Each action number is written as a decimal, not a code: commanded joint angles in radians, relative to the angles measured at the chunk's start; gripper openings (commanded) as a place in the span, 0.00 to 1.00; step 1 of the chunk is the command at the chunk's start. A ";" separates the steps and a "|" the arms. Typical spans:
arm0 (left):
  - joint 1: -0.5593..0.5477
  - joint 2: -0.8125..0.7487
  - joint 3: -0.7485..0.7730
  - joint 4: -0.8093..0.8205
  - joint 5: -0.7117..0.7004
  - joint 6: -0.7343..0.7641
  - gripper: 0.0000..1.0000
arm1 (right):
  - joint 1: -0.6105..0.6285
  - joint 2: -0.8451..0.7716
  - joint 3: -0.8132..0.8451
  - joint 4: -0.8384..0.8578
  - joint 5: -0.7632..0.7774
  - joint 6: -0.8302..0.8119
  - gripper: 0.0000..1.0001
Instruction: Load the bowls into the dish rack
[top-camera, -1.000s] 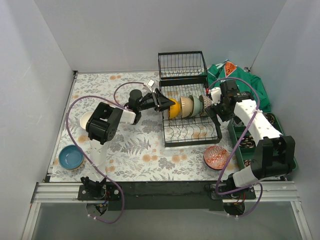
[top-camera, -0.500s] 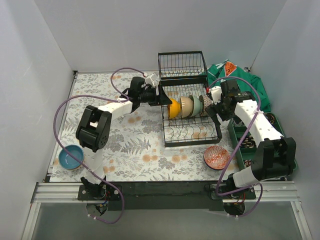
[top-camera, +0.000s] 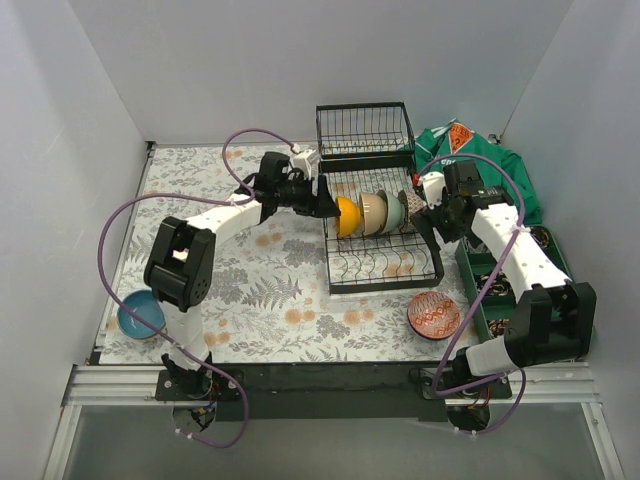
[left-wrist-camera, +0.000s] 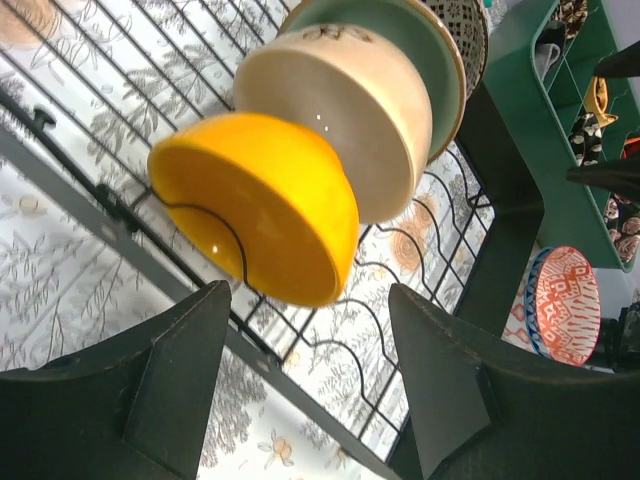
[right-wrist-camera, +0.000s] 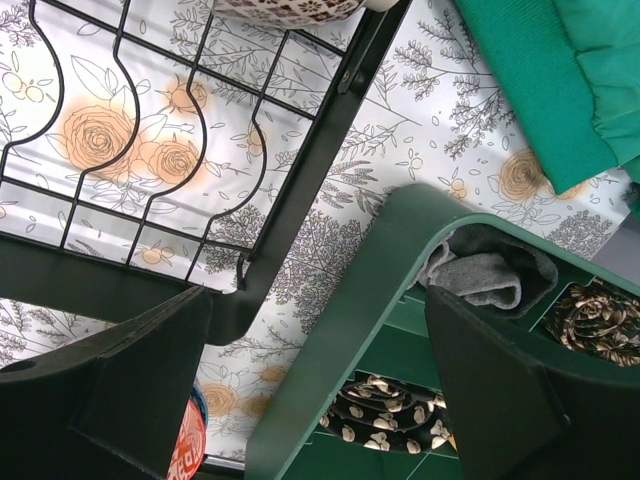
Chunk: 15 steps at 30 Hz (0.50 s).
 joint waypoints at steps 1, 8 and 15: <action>-0.005 0.063 0.088 0.011 0.046 0.022 0.63 | -0.005 -0.056 -0.020 0.021 -0.014 0.010 0.96; -0.013 0.139 0.134 0.046 0.107 -0.022 0.59 | -0.005 -0.117 -0.109 0.018 0.001 0.006 0.96; -0.016 0.207 0.150 0.113 0.178 -0.080 0.52 | -0.005 -0.125 -0.115 0.018 0.022 0.000 0.96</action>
